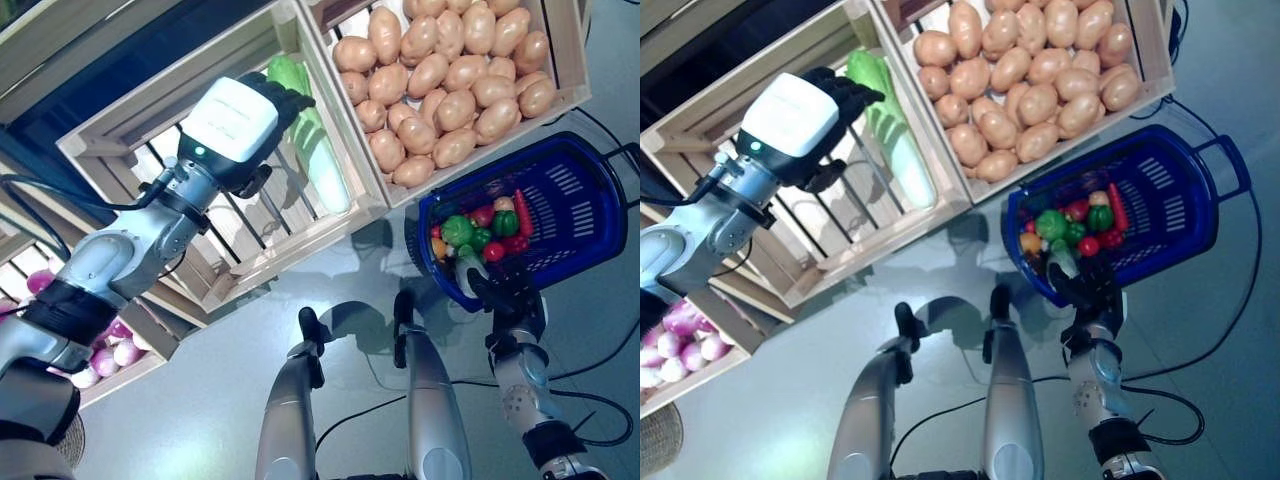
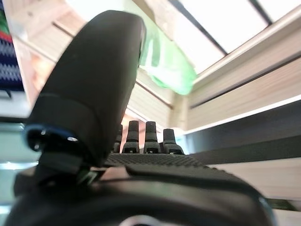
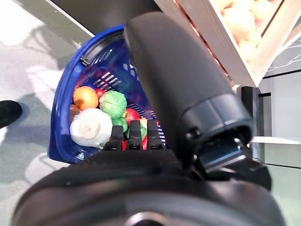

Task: Put vegetables into the basket

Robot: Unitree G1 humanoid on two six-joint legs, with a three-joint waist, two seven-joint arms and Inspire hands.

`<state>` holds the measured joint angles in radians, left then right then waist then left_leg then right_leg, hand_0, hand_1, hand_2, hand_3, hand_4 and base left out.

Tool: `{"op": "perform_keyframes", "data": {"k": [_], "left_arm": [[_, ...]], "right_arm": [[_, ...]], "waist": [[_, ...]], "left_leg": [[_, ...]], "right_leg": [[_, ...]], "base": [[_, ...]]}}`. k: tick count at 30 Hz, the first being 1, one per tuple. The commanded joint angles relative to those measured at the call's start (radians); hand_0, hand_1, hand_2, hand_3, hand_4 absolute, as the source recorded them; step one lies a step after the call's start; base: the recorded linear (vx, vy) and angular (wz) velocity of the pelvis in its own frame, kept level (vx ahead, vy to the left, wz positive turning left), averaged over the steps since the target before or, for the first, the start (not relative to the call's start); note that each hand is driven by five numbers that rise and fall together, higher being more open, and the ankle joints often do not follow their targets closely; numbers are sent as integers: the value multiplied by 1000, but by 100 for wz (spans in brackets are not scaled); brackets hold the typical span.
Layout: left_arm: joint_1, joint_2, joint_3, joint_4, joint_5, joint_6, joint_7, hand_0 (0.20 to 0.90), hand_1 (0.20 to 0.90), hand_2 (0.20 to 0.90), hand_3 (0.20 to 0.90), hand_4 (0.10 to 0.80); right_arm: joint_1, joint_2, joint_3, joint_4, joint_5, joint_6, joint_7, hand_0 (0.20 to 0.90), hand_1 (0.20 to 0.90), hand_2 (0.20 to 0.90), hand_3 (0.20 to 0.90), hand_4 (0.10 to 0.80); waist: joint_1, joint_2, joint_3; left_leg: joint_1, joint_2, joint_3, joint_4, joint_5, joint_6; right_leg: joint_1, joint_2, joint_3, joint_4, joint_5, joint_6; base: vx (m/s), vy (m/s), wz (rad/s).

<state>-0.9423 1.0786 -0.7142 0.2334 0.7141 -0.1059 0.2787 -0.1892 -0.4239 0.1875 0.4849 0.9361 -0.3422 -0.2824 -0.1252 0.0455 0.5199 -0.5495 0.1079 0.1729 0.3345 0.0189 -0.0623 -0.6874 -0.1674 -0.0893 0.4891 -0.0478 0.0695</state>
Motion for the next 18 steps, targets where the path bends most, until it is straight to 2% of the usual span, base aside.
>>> {"op": "perform_keyframes", "data": {"k": [1, 6, 13, 18], "left_arm": [[-139, 75, 52, -13, 62, 57, 77, 900, 900, 900, 900, 800], [-248, 52, -73, 81, 211, 60, 72, 900, 900, 900, 900, 800], [-300, 25, -149, 203, 254, 70, 17, 900, 900, 900, 900, 800], [-316, 9, -167, 274, 314, 77, -29, 900, 900, 900, 900, 800]], "right_arm": [[20, -65, -31, -135, -72, -37, 38, 900, 900, 900, 900, 800], [21, -78, -4, -127, -62, -29, 44, 900, 900, 900, 900, 800], [18, -83, 4, -145, -70, -35, 14, 900, 900, 900, 900, 800], [23, -91, -9, -151, -73, -36, 2, 900, 900, 900, 900, 800]], "waist": [[-18, 6, 0], [-43, 13, 0], [-68, 17, 0], [-80, 17, 0]], "left_leg": [[2, 11, 31, 41, -25, -20], [-1, 14, 47, 50, -28, -21], [-9, 15, 63, 47, -24, -20], [-22, 22, 72, 57, -25, -18]], "right_leg": [[109, 40, -39, -38, -49, -24], [96, 32, -24, -30, -54, -23], [79, 31, -11, -33, -51, -23], [66, 25, -6, -24, -55, -23]], "base": [[3, 59, -9], [19, 69, -6], [11, 45, -4], [7, 17, 0]]}}
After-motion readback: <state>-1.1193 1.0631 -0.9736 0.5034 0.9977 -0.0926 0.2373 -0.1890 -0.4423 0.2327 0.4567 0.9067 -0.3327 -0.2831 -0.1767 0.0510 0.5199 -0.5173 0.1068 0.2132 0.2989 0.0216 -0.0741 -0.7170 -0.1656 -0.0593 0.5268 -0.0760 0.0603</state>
